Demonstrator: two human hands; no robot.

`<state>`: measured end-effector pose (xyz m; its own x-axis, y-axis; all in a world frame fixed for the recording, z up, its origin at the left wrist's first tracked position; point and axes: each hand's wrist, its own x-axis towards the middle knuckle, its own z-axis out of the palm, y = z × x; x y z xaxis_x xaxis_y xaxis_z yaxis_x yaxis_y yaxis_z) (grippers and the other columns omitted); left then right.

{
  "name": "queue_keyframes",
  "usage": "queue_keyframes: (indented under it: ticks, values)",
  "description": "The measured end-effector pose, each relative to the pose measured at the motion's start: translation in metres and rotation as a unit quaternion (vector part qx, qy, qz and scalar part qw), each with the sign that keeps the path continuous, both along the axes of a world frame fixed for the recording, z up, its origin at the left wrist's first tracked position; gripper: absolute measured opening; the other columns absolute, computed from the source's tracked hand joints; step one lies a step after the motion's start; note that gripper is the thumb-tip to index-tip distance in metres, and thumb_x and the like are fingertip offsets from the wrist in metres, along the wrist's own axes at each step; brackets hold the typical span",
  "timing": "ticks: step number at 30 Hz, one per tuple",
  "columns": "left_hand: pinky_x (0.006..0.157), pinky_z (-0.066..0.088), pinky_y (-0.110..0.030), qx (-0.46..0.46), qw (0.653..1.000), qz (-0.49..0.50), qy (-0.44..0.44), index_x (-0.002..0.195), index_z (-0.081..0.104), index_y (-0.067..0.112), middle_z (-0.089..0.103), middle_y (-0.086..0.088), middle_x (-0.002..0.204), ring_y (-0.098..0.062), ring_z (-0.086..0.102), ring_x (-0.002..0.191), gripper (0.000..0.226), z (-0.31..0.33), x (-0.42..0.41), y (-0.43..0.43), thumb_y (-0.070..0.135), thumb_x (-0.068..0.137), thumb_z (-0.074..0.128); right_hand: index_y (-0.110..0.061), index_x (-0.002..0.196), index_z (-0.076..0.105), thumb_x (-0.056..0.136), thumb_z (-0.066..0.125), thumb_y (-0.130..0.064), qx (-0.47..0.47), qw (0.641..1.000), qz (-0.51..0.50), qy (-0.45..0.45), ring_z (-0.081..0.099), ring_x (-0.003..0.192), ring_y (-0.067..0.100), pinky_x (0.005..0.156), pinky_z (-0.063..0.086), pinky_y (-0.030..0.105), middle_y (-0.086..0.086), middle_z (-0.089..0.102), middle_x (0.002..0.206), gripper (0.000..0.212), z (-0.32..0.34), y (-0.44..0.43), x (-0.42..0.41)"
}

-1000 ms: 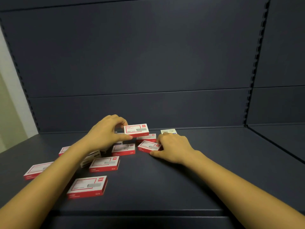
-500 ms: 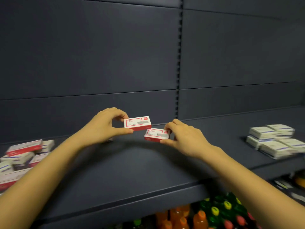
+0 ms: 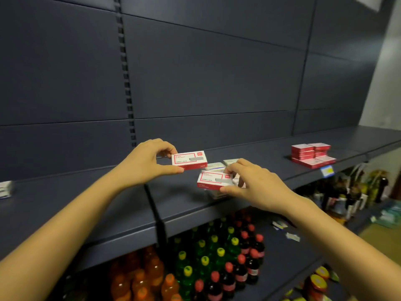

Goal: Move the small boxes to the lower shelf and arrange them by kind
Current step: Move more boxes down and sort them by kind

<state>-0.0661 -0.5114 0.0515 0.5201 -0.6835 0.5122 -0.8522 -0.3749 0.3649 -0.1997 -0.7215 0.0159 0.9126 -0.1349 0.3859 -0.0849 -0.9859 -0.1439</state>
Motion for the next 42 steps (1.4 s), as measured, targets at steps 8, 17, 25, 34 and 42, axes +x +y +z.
queue_keyframes:
  ticks: [8, 17, 25, 34, 42]
  values:
    - [0.084, 0.044, -0.031, 0.017, 1.0, -0.019, 0.004, 0.098, 0.062, 0.019, 0.063, 0.003, 0.103, -0.013, 0.052, 0.096, 0.033, -0.016, -0.038, -0.13, 0.035, 0.072, 0.074, -0.031, 0.119, 0.047, 0.084, 0.053, -0.054, 0.005, 0.998, -0.064, 0.008, 0.053, 0.091, 0.01, 0.063, 0.036, 0.025, -0.011, 0.048, 0.115, 0.042, -0.009, -0.124, -0.072]
    - [0.086, 0.046, -0.038, 0.039, 0.997, -0.061, 0.011, 0.101, 0.064, 0.018, 0.064, 0.001, 0.104, -0.015, 0.053, 0.097, 0.039, -0.025, -0.049, -0.264, 0.041, 0.071, 0.073, -0.028, 0.124, 0.045, 0.085, 0.054, -0.052, 0.02, 0.987, -0.159, 0.019, 0.052, 0.098, 0.017, 0.072, 0.045, 0.032, -0.007, 0.047, 0.12, 0.046, -0.017, -0.242, -0.111]
    - [0.074, 0.044, -0.032, 0.084, 0.995, -0.044, -0.005, 0.103, 0.061, 0.022, 0.061, 0.005, 0.104, -0.01, 0.046, 0.088, 0.041, -0.031, -0.031, -0.363, 0.048, 0.072, 0.071, -0.027, 0.127, 0.045, 0.085, 0.054, -0.05, 0.028, 0.985, -0.167, 0.026, 0.049, 0.091, 0.01, 0.074, 0.047, 0.032, -0.006, 0.047, 0.119, 0.049, -0.02, -0.326, -0.1]
    - [0.07, 0.041, -0.028, 0.105, 0.994, -0.019, 0.004, 0.102, 0.059, 0.021, 0.06, 0.006, 0.105, -0.009, 0.045, 0.083, 0.043, -0.042, -0.017, -0.425, 0.049, 0.072, 0.07, -0.028, 0.125, 0.046, 0.085, 0.053, -0.052, 0.004, 0.986, -0.157, 0.049, 0.053, 0.1, 0.013, 0.078, 0.048, 0.033, -0.006, 0.048, 0.122, 0.048, -0.006, -0.402, -0.067]
    - [0.084, 0.049, -0.032, 0.046, 0.994, 0.01, 0.097, 0.101, 0.058, 0.022, 0.061, 0.006, 0.108, -0.006, 0.052, 0.09, 0.038, -0.062, -0.018, -0.453, 0.044, 0.072, 0.07, -0.031, 0.124, 0.046, 0.085, 0.053, -0.052, 0.019, 0.996, -0.072, 0.054, 0.054, 0.099, 0.01, 0.08, 0.049, 0.031, -0.011, 0.047, 0.121, 0.045, -0.008, -0.453, -0.036]
